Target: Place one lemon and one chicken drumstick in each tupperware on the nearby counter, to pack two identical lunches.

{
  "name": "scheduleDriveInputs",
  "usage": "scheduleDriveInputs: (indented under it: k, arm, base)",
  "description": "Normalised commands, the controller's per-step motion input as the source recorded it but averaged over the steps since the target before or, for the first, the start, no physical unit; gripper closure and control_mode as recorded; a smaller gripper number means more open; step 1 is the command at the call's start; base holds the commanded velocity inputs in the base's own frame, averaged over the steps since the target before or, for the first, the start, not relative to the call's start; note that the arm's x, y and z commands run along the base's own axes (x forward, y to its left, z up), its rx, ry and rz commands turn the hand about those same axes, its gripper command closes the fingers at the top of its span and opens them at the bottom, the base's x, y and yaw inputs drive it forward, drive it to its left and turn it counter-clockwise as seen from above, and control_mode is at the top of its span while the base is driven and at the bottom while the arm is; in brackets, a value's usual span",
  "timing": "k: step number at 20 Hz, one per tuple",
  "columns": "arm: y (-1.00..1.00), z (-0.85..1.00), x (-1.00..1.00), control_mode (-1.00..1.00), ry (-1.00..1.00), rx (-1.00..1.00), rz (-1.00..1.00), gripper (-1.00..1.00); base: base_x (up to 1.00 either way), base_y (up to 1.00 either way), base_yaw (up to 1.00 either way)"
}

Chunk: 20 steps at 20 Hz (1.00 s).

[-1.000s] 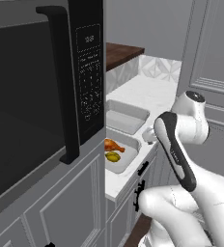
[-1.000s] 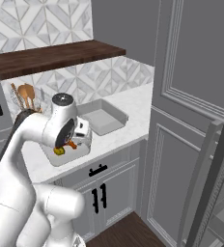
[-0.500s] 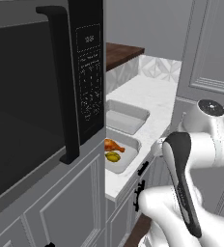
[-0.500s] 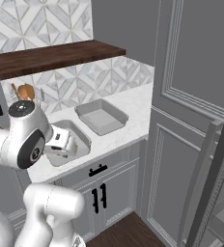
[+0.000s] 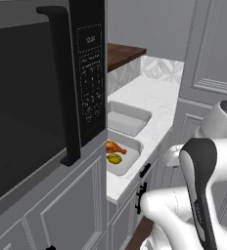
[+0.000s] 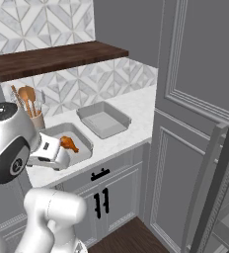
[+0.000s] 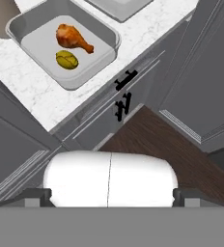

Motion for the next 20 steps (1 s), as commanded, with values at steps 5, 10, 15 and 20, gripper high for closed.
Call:
scheduleDriveInputs:
  k: [5,10,15,20]
  arm:
    - [0.0,0.0,0.0,-1.0,0.0,0.0,0.0,-1.0]
    - [0.0,0.0,-0.32,-1.0,-0.03,0.0,0.0,-1.0]
    - [0.0,0.0,0.0,1.0,0.0,0.0,0.0,-1.0]
    - [0.0,0.0,0.0,1.0,0.0,0.0,0.0,-1.0]
  base:
    - [0.0,0.0,0.0]
    - [0.0,0.0,0.0]
    - [-1.0,0.01,-0.17]
    - [-1.0,-0.02,-0.33]
